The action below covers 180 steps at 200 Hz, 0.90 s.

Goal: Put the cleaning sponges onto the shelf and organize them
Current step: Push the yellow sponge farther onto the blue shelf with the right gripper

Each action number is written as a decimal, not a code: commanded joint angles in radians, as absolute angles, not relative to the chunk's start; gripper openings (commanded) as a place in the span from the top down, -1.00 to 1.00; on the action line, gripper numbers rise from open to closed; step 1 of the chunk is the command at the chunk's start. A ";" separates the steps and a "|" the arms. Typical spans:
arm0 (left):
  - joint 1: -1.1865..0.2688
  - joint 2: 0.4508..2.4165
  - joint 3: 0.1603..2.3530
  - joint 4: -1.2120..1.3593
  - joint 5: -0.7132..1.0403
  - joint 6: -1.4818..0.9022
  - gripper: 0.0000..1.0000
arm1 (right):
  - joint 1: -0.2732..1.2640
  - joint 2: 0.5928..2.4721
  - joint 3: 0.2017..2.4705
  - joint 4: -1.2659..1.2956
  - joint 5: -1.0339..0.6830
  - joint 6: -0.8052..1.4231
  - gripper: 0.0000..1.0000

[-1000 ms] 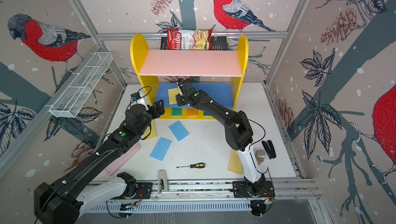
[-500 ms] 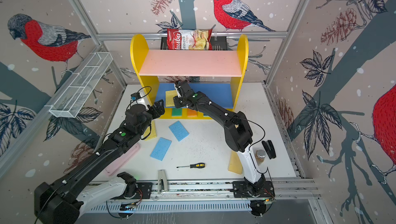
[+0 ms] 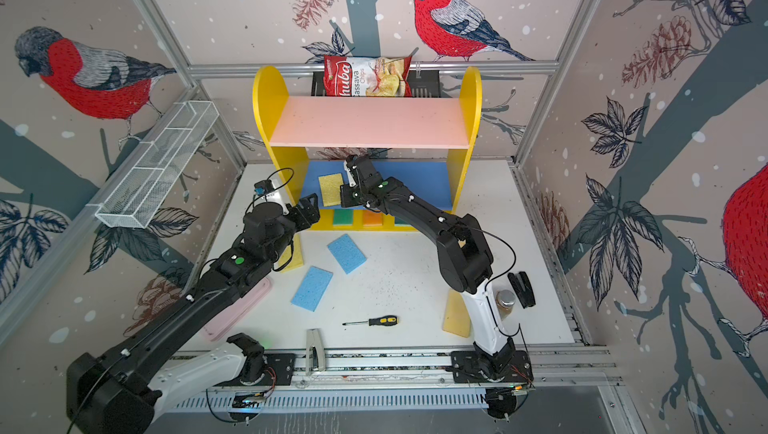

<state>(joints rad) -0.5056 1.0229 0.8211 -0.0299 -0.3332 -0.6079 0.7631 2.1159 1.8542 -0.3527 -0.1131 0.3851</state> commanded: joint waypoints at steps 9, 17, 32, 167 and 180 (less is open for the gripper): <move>-0.506 1.020 0.816 0.010 -0.326 -0.612 -0.76 | 0.734 2.071 1.799 -0.269 -0.093 0.474 1.00; -0.505 1.020 0.814 0.014 -0.326 -0.612 -0.76 | 0.726 2.060 1.781 -0.253 -0.087 0.489 1.00; -0.505 1.019 0.810 0.016 -0.327 -0.612 -0.76 | 0.719 2.039 1.750 -0.224 -0.073 0.517 1.00; -0.505 1.018 0.798 0.028 -0.319 -0.615 -0.78 | 0.759 2.029 1.678 -0.123 -0.060 0.661 0.85; -0.505 1.014 0.795 0.028 -0.322 -0.616 -0.79 | 0.762 2.031 1.679 -0.124 -0.064 0.664 0.85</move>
<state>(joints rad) -0.5056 1.0210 0.8009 -0.0044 -0.3214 -0.6136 0.7582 2.0350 1.6806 -0.1604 -0.0605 0.6384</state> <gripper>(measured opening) 0.892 0.077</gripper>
